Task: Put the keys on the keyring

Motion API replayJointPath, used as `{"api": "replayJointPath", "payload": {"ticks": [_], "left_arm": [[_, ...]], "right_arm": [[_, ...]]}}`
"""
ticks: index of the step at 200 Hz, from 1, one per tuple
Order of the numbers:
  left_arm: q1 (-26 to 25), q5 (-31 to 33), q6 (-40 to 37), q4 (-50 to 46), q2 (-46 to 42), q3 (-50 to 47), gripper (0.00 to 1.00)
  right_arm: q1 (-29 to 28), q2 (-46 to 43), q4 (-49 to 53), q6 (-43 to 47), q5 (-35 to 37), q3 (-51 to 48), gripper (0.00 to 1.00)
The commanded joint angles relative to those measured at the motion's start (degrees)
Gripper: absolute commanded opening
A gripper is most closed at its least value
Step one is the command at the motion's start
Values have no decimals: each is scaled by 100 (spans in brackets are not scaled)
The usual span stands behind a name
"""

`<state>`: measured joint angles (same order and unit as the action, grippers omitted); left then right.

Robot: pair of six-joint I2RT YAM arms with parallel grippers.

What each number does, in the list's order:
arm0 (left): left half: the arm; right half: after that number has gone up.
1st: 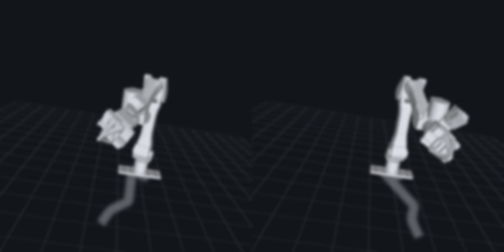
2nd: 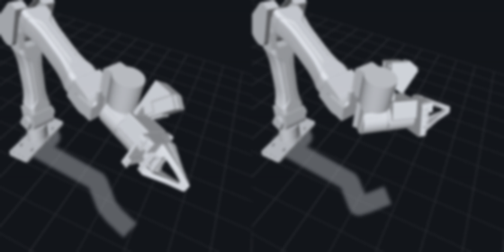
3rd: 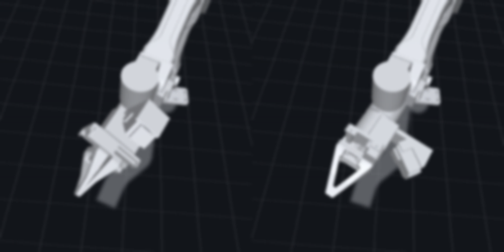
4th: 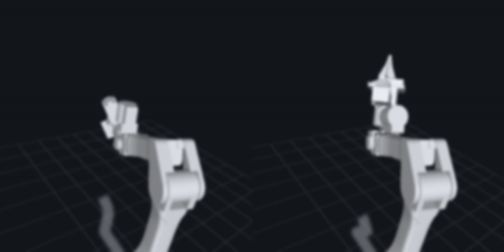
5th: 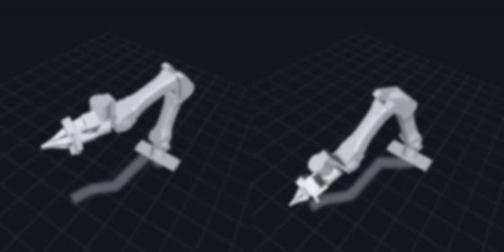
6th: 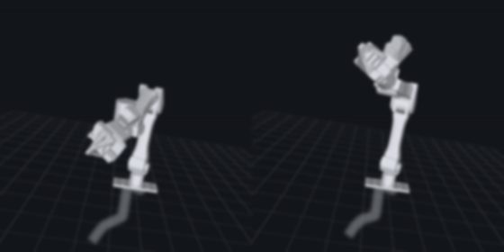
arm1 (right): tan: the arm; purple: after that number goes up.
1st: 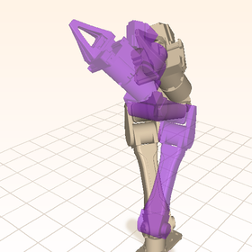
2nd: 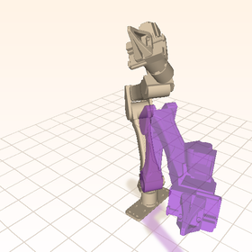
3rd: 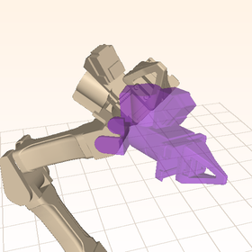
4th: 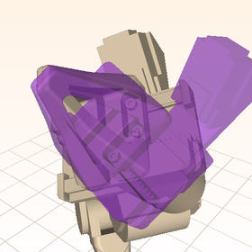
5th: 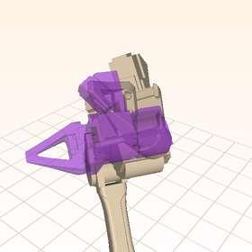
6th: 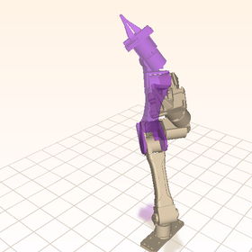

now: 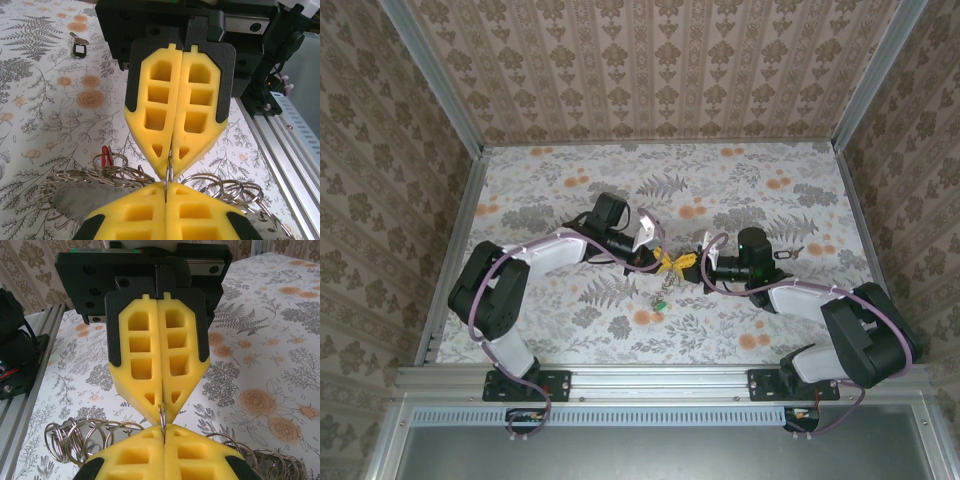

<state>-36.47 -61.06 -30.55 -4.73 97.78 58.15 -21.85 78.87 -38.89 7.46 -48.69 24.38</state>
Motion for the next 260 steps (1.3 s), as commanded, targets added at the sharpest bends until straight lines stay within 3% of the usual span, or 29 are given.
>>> {"api": "replayJointPath", "payload": {"ticks": [1, 35, 48, 70, 120, 167, 260], "left_arm": [[-45, 39, -145, -160, 5, 102, 0], [-59, 622, -222, -219, -371, 28, 0], [-92, 876, -381, -481, -496, 120, 0], [-167, 1334, -610, -1057, -628, 357, 0], [-229, 1728, -1065, -2205, -760, 712, 0], [-264, 1669, -1002, -2211, -840, 742, 0], [-272, 1562, -806, -2014, -845, 733, 0]], "right_arm": [[9, -84, 120, 25, -86, 206, 4], [-3, -554, 1908, 856, 331, 489, 21], [-10, -702, 1788, 813, 470, 409, 28], [-153, -842, 1902, 835, 885, 466, 31], [-557, -1026, 2724, 1586, 1709, 839, 28], [-593, -937, 2752, 1763, 1389, 1009, 25], [-610, -445, 3281, 2207, 679, 1451, 28]]}}
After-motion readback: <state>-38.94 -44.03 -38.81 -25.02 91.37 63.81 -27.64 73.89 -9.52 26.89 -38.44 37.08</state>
